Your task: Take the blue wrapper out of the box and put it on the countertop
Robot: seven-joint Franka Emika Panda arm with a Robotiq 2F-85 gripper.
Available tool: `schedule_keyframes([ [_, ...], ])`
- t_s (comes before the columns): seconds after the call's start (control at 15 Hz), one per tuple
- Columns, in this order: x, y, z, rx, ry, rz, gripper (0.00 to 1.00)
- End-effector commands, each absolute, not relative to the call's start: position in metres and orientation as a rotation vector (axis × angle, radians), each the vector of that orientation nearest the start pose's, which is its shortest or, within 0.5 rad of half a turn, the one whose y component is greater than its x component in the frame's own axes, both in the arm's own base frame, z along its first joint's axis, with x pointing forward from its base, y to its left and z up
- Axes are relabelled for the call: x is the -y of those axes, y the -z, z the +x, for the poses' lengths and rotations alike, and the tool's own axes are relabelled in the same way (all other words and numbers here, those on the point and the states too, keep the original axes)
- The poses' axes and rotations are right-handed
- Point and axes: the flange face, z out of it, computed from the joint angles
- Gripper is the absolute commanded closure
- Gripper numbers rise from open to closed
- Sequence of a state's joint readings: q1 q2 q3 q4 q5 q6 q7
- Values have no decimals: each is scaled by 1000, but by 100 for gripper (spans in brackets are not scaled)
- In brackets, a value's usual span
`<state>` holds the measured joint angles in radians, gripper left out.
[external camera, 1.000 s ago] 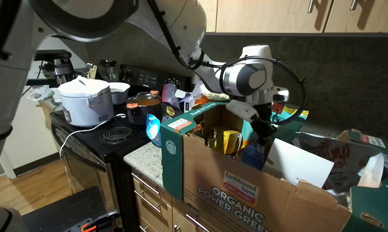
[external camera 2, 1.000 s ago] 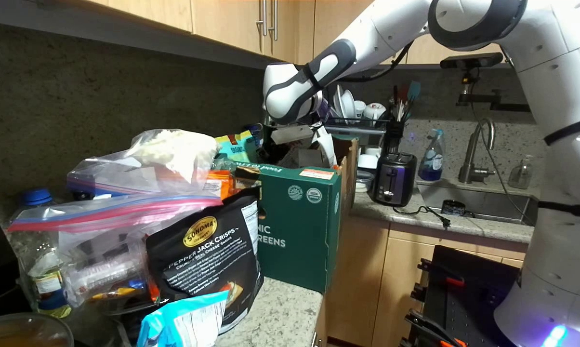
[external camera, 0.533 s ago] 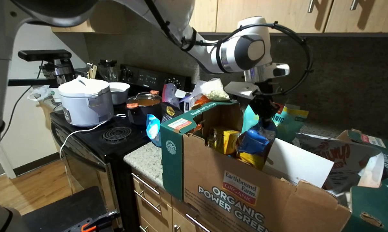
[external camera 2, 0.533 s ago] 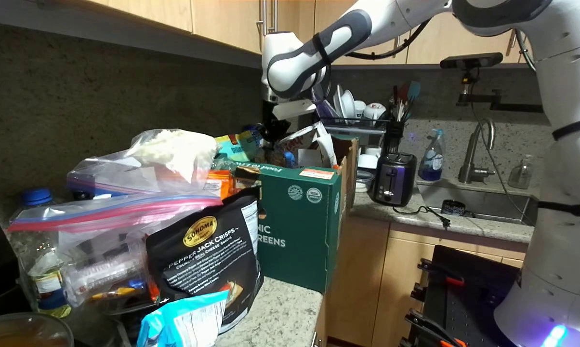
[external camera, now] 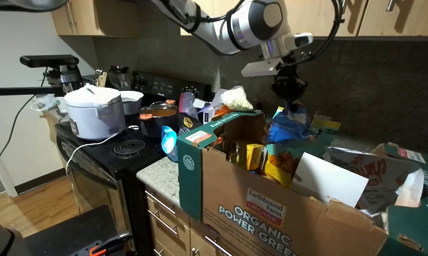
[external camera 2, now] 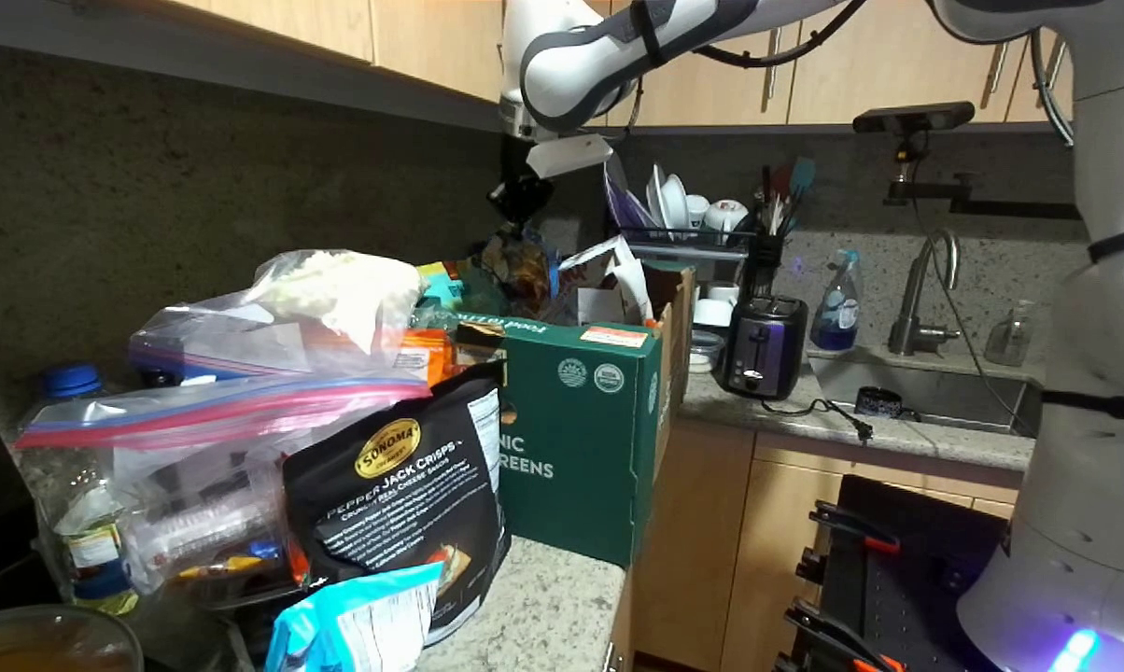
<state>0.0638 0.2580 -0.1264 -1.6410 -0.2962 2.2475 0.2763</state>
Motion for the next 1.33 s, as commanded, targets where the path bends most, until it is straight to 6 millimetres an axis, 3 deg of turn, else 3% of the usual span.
schedule_keyframes([
  [0.0,25,-544,649,-167,659,-3337,99],
  [0.27,11,-565,633,-24,586,-3301,99],
  [0.53,2,-570,616,146,412,-3232,99],
  [0.73,5,-577,607,203,382,-3204,99],
  [0.8,2,-567,622,158,398,-3228,97],
  [1.27,5,-571,618,171,394,-3220,97],
])
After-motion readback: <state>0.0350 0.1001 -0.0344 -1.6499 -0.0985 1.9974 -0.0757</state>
